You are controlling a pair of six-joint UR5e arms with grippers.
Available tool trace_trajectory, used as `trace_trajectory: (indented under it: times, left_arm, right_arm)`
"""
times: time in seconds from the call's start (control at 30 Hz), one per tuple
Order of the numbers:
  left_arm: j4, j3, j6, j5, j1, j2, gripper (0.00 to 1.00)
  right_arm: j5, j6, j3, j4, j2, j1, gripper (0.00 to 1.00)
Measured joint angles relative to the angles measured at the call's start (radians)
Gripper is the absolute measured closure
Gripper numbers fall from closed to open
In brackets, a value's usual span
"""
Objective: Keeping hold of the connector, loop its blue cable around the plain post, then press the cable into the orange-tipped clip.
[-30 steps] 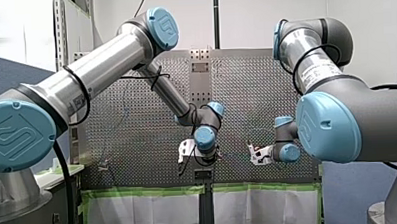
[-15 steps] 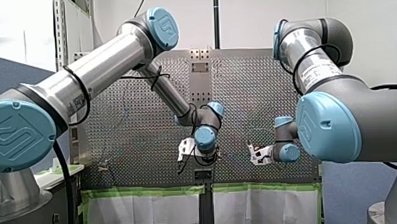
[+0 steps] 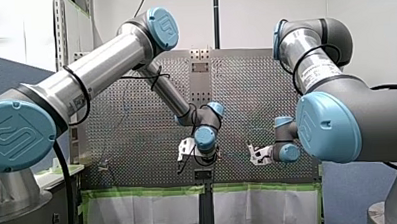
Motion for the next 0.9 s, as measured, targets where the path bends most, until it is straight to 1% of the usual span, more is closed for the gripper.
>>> trace_trajectory:
  times: [0.47, 0.57, 0.63, 0.7, 0.83, 0.9]
  left_arm:
    - [-0.001, 0.000, 0.000, 0.000, 0.000, 0.000, 0.00]
    - [-0.015, -0.004, 0.001, -0.003, -0.005, 0.005, 0.00]
    - [-0.024, -0.015, 0.002, -0.015, -0.012, 0.018, 0.00]
    - [-0.019, -0.033, 0.002, -0.023, -0.018, 0.035, 0.00]
    - [0.012, -0.071, -0.001, -0.022, -0.026, 0.074, 0.00]
    - [0.032, -0.093, -0.011, -0.021, -0.030, 0.096, 0.00]
  right_arm:
    - [0.000, 0.000, 0.000, 0.000, 0.000, 0.000, 1.00]
    - [0.000, 0.000, 0.000, 0.000, 0.000, 0.000, 1.00]
    - [0.000, 0.000, 0.000, 0.001, 0.000, 0.000, 1.00]
    - [0.000, 0.000, 0.000, 0.002, 0.000, 0.000, 1.00]
    - [0.000, 0.000, 0.000, 0.001, 0.000, 0.000, 1.00]
    - [0.000, 0.000, 0.000, 0.000, 0.000, 0.000, 1.00]
